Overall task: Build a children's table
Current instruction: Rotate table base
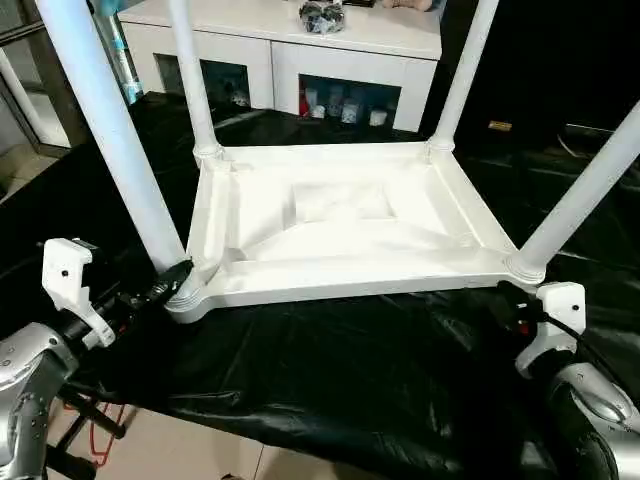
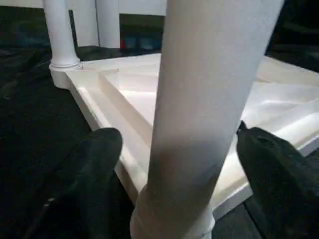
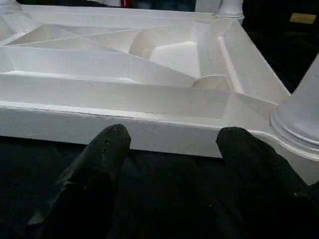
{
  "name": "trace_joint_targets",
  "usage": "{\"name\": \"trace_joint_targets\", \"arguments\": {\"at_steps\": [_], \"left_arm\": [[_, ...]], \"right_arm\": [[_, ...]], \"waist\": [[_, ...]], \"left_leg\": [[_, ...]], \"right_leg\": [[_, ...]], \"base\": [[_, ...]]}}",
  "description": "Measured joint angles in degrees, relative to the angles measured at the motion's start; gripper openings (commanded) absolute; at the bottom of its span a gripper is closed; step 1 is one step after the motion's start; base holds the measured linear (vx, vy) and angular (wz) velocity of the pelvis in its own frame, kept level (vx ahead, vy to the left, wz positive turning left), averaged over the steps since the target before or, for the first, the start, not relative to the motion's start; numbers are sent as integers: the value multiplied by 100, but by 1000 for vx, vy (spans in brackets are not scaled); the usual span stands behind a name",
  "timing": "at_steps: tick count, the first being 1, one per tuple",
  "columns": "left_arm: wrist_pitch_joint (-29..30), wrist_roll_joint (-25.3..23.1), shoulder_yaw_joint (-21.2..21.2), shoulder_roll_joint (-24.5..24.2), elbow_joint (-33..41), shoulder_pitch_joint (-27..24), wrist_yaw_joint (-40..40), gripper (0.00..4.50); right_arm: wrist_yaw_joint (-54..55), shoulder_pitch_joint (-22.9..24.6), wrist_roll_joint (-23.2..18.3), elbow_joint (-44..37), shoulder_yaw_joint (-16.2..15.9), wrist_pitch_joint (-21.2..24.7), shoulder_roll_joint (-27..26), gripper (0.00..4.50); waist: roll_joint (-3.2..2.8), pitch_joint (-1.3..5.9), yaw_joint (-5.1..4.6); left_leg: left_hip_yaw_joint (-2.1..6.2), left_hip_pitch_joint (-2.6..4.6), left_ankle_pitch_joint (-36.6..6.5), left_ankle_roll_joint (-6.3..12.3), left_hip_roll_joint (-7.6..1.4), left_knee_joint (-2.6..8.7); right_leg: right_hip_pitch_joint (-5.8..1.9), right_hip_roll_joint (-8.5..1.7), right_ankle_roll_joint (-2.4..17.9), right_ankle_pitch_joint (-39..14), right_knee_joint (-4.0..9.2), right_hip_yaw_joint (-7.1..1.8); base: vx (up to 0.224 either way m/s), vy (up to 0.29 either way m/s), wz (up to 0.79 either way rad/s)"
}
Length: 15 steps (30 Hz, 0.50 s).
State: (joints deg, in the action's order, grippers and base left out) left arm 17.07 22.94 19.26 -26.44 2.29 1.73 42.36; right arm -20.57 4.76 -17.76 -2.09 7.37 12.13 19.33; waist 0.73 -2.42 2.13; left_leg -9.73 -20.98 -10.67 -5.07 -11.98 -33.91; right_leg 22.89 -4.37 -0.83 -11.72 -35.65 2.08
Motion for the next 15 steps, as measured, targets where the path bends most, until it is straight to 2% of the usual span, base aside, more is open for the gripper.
{"name": "trace_joint_targets", "arguments": {"at_steps": [4,6,10,14,15], "left_arm": [[0,178,-200,80,-81,285,126,442],[114,354,-345,128,-43,388,316,442],[416,512,-737,138,171,394,703,442],[722,701,-992,79,335,387,935,442],[884,833,-1073,-61,473,318,1063,442]], "right_arm": [[59,-370,102,126,-129,257,3,323],[129,-657,309,382,-288,472,92,323],[158,-793,513,620,-462,575,79,323],[281,-1048,699,944,-613,617,-27,323],[295,-1146,749,1037,-689,634,-62,323]], "waist": [[14,6,2],[19,9,1],[14,7,51],[9,5,27],[9,5,7]], "left_leg": [[0,1,1,1,1,-4],[-2,0,1,0,1,-7],[-6,-8,0,-1,1,-1],[-8,-5,0,-1,1,0],[-7,-3,0,-1,1,0]], "right_leg": [[-3,-1,6,4,-1,-3],[-2,-1,14,9,-2,-2],[1,-3,10,4,1,-1],[3,-2,11,4,-3,-1],[4,-2,11,4,-6,-1]], "base": [[0,0,0],[0,0,0],[0,0,0],[0,0,0],[0,0,0]]}}
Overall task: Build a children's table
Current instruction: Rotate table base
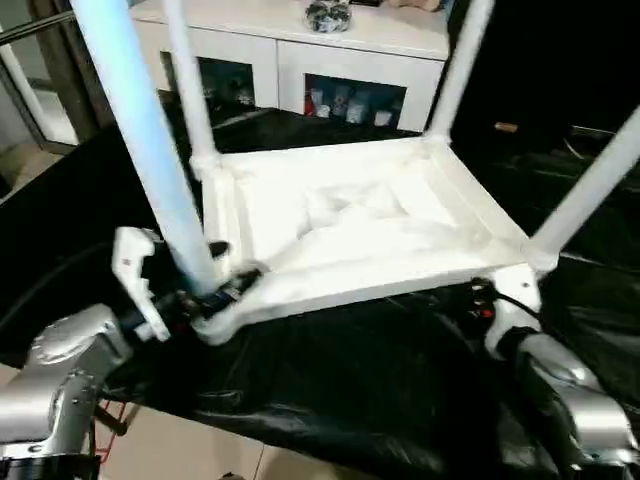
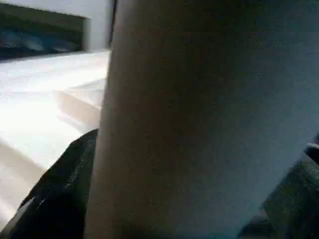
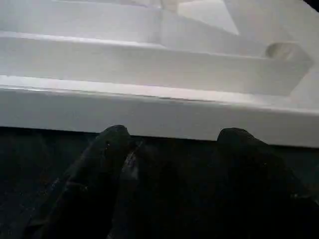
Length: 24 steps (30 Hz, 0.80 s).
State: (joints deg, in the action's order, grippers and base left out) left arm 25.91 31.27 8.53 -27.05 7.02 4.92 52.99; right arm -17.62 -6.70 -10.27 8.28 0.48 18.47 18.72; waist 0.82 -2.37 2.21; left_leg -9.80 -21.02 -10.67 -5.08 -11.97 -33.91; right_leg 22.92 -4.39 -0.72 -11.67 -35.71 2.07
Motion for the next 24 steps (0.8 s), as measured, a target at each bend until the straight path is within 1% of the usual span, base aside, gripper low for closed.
{"name": "trace_joint_targets", "arguments": {"at_steps": [3,6,8,11,13,15,18,21,24], "left_arm": [[445,395,-142,-272,416,-193,346,442],[895,826,-177,-305,709,-280,506,442],[1047,1020,-177,-302,857,-265,545,442],[1153,1172,-185,-269,939,-201,537,442],[1207,1264,-184,-245,962,-195,493,442],[1364,1422,-176,-173,1031,-193,419,442],[1537,1624,-301,-67,1199,-185,400,442],[1627,1713,-429,58,1276,-143,360,442],[1645,1749,-512,166,1278,-55,289,442]], "right_arm": [[-25,-152,116,168,-170,9,-59,323],[-145,-295,167,384,-279,13,-106,323],[-227,-442,207,586,-356,8,-134,323],[-306,-632,305,822,-443,-53,-170,323],[-376,-760,318,1007,-442,-97,-200,323],[-532,-1045,319,1354,-483,-129,-281,323],[-800,-1364,320,1653,-558,-158,-335,323],[-1037,-1558,325,1810,-685,-242,-400,323],[-1378,-1796,390,2024,-886,-316,-465,323]], "waist": [[-3,-1,-26],[9,2,-24],[15,2,-35],[26,1,-67],[32,-2,-87],[39,-6,-139],[56,-10,-211],[62,-10,-225],[64,-10,-211]], "left_leg": [[-1,3,0,0,0,0],[-1,3,0,0,0,-2],[-2,6,1,0,0,-6],[-3,6,3,-2,0,-8],[-2,6,3,-3,-1,-8],[-2,4,6,-7,-1,-9],[-2,2,6,-8,-3,-10],[-2,-2,6,-8,-7,-10],[-2,2,7,-8,-8,-12]], "right_leg": [[0,0,0,0,-2,-2],[-1,0,1,0,-7,-1],[-1,0,4,2,-10,-3],[-2,1,6,4,-19,-5],[-1,3,6,4,-23,-4],[1,3,14,9,-25,-5],[5,6,17,11,-27,-4],[13,10,18,12,-29,-2],[14,10,20,13,-31,-2]], "base": [[0,0,0],[0,0,0],[0,0,0],[0,0,0],[0,0,0],[0,0,0],[0,0,0],[0,0,0],[0,0,0]]}}
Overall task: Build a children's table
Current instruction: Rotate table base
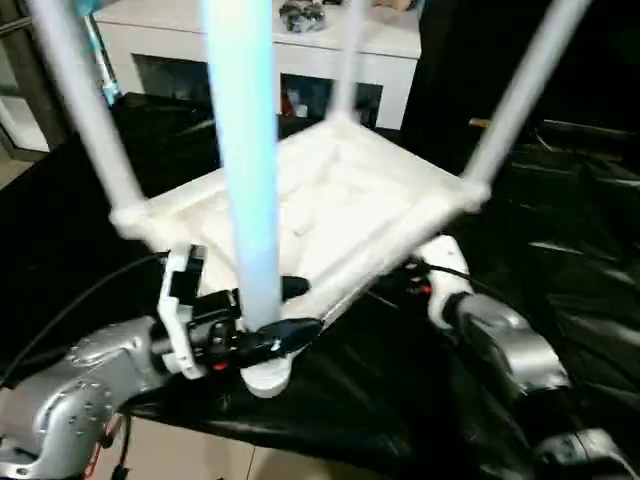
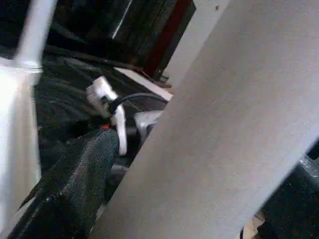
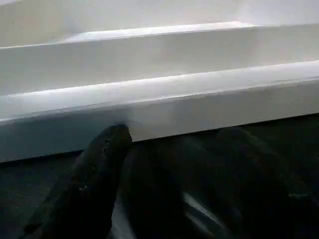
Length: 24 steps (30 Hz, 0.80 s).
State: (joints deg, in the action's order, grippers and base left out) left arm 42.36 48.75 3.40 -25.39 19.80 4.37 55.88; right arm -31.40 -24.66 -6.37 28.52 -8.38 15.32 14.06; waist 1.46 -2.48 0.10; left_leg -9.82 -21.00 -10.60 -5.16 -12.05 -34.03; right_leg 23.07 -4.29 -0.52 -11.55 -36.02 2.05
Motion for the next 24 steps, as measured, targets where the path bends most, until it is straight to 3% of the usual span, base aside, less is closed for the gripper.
{"name": "trace_joint_targets", "arguments": {"at_steps": [7,13,17,21,24], "left_arm": [[98,10,-254,169,-81,273,-40,442],[89,-72,-713,594,-670,914,127,442],[-300,-564,-1066,1066,-1209,1430,23,442],[-1140,-1524,-1588,1423,-2146,2131,-261,442],[-1502,-1929,-1835,1579,-2496,2306,-405,442]], "right_arm": [[-437,-334,134,514,-228,-303,-247,323],[-745,-452,180,740,-324,-446,-266,323],[-724,-484,261,893,-320,-518,-282,323],[-609,-571,305,1042,-196,-602,-251,323],[-596,-535,301,980,-107,-607,-138,323]], "waist": [[4,2,34],[9,1,85],[10,0,104],[8,1,138],[-30,2,147]], "left_leg": [[1,2,0,0,0,-11],[2,1,1,1,0,-25],[2,3,2,1,0,-28],[3,1,7,1,0,-33],[4,0,6,0,0,-33]], "right_leg": [[0,-2,7,4,0,2],[-3,-4,12,8,-6,0],[-3,-4,19,13,-7,1],[-5,-4,23,23,-8,0],[-5,-6,23,23,-3,3]], "base": [[0,0,0],[0,0,0],[0,0,0],[0,0,0],[0,0,0]]}}
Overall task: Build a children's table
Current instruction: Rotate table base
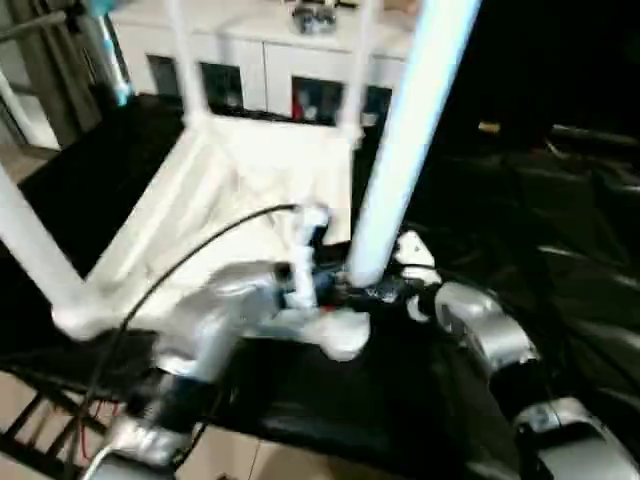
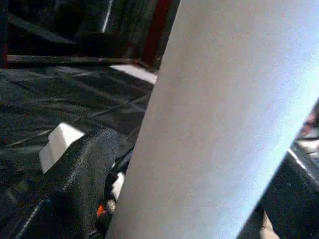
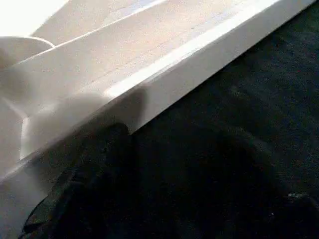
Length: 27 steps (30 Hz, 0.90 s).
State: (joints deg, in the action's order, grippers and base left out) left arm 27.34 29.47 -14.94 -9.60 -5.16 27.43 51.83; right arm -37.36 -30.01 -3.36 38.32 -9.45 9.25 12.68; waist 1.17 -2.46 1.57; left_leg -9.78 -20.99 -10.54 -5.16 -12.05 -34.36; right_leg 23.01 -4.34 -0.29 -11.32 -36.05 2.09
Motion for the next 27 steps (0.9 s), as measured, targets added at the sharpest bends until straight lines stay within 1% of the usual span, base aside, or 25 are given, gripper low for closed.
{"name": "trace_joint_targets", "arguments": {"at_steps": [1,4,6,8,9,12,15,17,19,20,21,23,27], "left_arm": [[-134,-129,-39,39,-114,12,-73,442],[-427,-493,-168,4,-390,14,-193,442],[-599,-696,-236,-94,-479,6,-239,442],[-808,-939,-295,-290,-463,-70,-270,442],[-846,-978,-293,-384,-464,-133,-259,442],[-998,-1073,-294,-679,-422,-449,-72,442],[-1009,-1072,-288,-883,-387,-615,214,442],[-1026,-1065,-283,-1132,-247,-700,461,417],[-1027,-1065,-254,-1307,-237,-700,583,405],[-1043,-1066,-218,-1499,-236,-697,700,396],[-1043,-1072,-185,-1590,-237,-700,740,382],[-1073,-1089,-125,-1663,-238,-698,792,382],[-1096,-1090,-156,-1594,-238,-696,803,382]], "right_arm": [[7,44,-4,-46,28,0,45,323],[64,158,-2,-249,39,-7,108,323],[99,249,-3,-409,59,-10,170,323],[140,385,-6,-616,118,0,243,323],[150,430,-8,-669,158,3,308,323],[99,592,-24,-918,283,73,551,323],[-124,730,-61,-1314,288,200,771,323],[-415,870,-77,-1647,248,313,1040,323],[-637,961,-76,-1847,219,374,1302,323],[-909,1073,-73,-2062,191,393,1604,323],[-1004,1117,-71,-2137,194,400,1729,323],[-1191,1176,-71,-2260,194,414,1861,323],[-1229,1183,-72,-2264,129,415,1826,323]], "waist": [[-25,1,17],[-86,-14,28],[-129,-23,40],[-160,-20,38],[-170,-18,34],[-178,-17,31],[-178,-17,42],[-178,-17,59],[-178,-17,80],[-180,-19,99],[-180,-19,100],[-180,-19,98],[-182,-19,69]], "left_leg": [[2,0,0,0,0,0],[4,-3,0,0,0,-1],[4,-2,0,1,1,-2],[5,-1,0,0,1,0],[4,-2,0,0,1,0],[4,-1,0,1,0,0],[4,0,0,1,0,-2],[5,0,0,1,1,-1],[4,-1,0,1,2,-2],[4,-1,0,1,2,-1],[4,0,0,1,2,-1],[4,1,0,1,2,-1],[3,1,0,1,2,-1]], "right_leg": [[-1,0,0,0,2,3],[0,-1,0,0,4,6],[0,-3,0,0,2,6],[-1,-2,0,0,1,6],[-1,-2,0,0,1,6],[0,-1,0,0,1,6],[-1,-2,0,0,1,6],[-2,-4,0,0,2,5],[-2,-5,0,0,3,5],[-2,-5,0,0,4,5],[-3,-5,0,0,5,4],[-3,-5,0,0,5,5],[-2,-5,0,0,2,4]], "base": [[0,0,0],[0,0,0],[0,0,0],[0,0,0],[0,0,0],[0,0,0],[0,0,0],[0,0,0],[0,0,0],[0,0,0],[0,0,0],[0,0,0],[0,0,0]]}}
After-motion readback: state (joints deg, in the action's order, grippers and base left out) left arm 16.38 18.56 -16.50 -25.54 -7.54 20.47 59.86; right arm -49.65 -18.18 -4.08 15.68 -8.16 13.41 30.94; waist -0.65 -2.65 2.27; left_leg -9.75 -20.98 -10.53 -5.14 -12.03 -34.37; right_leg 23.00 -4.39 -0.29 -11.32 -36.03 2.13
